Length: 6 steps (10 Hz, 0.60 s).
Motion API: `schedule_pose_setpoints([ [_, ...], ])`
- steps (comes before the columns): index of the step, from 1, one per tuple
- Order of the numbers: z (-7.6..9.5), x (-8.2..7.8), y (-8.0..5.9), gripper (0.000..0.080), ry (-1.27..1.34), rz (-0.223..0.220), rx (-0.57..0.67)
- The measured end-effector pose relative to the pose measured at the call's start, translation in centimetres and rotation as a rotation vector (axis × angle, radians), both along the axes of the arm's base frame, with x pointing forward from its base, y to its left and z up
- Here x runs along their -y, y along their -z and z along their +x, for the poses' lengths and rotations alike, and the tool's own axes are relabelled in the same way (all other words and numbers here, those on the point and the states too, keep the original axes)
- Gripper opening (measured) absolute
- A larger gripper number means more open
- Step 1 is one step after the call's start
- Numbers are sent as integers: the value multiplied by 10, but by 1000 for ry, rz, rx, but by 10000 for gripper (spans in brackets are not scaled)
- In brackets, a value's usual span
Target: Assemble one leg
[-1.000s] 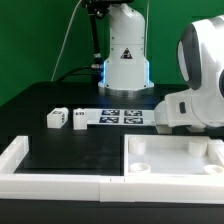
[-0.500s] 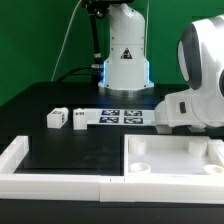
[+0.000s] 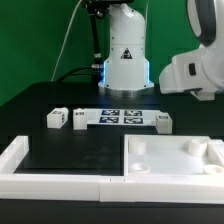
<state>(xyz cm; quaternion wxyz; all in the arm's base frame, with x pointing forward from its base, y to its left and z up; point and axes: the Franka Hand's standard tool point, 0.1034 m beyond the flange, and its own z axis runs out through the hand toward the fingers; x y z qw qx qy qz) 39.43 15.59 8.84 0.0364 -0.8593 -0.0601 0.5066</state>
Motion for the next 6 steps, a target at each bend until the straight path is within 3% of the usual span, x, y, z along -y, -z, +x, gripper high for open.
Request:
schedule_pose_setpoints([
  [2, 3, -1, 2, 290, 5, 2, 27],
  [4, 17, -1, 5, 290, 16, 31, 200],
  [5, 28, 6, 1, 290, 2, 79, 303],
  [6, 41, 9, -11, 290, 10, 80, 398],
])
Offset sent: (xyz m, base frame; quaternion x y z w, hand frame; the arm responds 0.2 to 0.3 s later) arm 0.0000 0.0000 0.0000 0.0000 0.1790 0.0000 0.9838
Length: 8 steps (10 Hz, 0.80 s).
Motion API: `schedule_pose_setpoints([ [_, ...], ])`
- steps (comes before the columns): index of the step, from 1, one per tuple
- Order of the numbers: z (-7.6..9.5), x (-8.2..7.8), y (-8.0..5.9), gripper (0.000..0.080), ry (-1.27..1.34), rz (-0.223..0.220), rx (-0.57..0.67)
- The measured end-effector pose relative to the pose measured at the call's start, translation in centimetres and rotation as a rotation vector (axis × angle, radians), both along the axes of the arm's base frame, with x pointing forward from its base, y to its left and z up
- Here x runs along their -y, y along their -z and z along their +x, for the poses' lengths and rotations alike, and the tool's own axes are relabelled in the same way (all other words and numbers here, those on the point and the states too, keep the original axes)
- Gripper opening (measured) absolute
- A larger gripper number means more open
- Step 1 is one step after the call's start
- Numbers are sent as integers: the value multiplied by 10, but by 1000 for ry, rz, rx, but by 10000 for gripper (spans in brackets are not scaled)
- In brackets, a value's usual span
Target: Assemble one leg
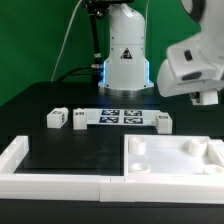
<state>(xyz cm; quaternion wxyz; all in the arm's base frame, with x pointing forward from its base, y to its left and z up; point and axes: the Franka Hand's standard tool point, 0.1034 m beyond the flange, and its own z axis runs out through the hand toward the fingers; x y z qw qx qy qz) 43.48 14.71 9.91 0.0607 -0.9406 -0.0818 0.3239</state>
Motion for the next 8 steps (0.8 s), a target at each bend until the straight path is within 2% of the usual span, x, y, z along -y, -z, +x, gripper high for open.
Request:
schedule_pose_setpoints([
  [1, 11, 2, -14, 290, -5, 10, 47],
  [2, 27, 1, -11, 290, 18, 17, 189],
  [4, 21, 7, -11, 290, 32, 13, 362],
  [6, 34, 15, -5, 290, 28, 37, 578],
  [8, 73, 28, -17, 290, 116, 56, 806],
])
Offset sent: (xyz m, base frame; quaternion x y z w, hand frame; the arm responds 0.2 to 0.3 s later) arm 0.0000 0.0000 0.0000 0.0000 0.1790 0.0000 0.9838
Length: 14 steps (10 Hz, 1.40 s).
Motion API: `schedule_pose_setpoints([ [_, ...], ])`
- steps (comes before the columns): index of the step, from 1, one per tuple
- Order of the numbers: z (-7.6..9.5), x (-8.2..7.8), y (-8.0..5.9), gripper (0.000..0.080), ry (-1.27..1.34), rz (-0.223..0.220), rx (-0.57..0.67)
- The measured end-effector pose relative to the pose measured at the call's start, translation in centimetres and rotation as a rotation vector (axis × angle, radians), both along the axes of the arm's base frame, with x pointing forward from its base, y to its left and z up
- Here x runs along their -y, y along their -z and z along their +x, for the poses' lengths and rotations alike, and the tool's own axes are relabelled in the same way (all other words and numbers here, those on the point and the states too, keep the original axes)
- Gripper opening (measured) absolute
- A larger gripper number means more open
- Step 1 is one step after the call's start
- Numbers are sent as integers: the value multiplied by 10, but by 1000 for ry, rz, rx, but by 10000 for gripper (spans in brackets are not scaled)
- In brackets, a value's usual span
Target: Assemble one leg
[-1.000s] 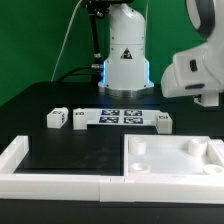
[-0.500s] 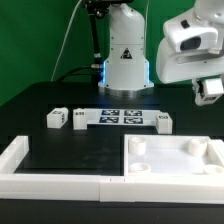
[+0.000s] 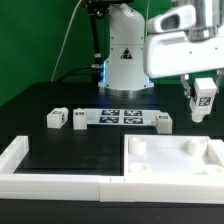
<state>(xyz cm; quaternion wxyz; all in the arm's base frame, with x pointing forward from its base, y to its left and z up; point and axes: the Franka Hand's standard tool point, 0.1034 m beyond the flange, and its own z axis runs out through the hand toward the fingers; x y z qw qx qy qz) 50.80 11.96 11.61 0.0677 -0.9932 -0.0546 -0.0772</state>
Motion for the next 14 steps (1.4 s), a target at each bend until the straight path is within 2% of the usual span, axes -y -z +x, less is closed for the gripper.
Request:
schedule_pose_setpoints([
  [1, 9, 2, -2, 290, 3, 4, 36],
  [3, 48, 5, -9, 290, -19, 18, 61],
  [4, 61, 4, -10, 290, -14, 26, 74],
  [6, 57, 3, -7, 290, -15, 24, 72],
  [7, 60, 5, -8, 290, -8, 22, 108],
  [10, 60, 5, -6, 290, -10, 22, 111],
  [11, 71, 6, -2, 290, -21, 19, 165],
  [12, 85, 5, 5, 290, -38, 24, 154],
  [14, 115, 4, 6, 290, -19, 34, 231],
])
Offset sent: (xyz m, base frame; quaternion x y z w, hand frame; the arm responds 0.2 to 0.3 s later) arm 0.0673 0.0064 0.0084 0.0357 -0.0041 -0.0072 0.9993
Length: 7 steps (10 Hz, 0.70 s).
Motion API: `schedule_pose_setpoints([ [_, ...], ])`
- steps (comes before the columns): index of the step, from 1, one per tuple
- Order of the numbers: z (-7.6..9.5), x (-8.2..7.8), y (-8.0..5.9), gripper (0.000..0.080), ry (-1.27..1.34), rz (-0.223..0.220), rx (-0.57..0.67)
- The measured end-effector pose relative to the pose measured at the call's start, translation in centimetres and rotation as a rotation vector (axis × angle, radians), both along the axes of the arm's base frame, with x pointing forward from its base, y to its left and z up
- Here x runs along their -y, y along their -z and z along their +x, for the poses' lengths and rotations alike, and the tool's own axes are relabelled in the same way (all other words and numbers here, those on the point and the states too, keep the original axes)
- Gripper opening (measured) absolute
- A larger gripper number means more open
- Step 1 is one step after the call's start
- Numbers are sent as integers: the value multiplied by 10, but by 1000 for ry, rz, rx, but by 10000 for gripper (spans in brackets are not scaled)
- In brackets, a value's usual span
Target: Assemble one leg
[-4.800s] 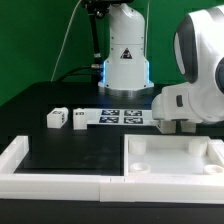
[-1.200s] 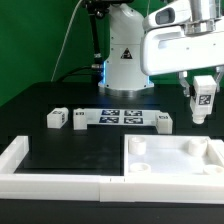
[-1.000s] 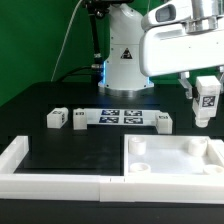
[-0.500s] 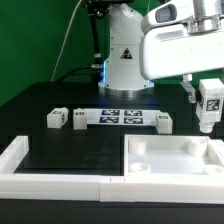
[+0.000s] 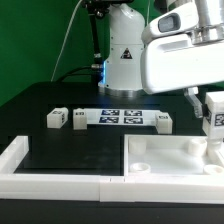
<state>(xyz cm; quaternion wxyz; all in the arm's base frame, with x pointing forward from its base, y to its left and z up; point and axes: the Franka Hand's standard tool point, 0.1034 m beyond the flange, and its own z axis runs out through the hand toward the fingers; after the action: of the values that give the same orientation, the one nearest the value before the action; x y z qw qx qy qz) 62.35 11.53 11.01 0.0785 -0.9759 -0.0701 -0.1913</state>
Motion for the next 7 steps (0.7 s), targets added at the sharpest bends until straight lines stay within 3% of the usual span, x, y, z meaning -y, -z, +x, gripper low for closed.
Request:
schedule_pose_setpoints([
  [4, -5, 1, 20, 290, 12, -1, 19],
  [7, -12, -2, 27, 290, 7, -3, 9],
])
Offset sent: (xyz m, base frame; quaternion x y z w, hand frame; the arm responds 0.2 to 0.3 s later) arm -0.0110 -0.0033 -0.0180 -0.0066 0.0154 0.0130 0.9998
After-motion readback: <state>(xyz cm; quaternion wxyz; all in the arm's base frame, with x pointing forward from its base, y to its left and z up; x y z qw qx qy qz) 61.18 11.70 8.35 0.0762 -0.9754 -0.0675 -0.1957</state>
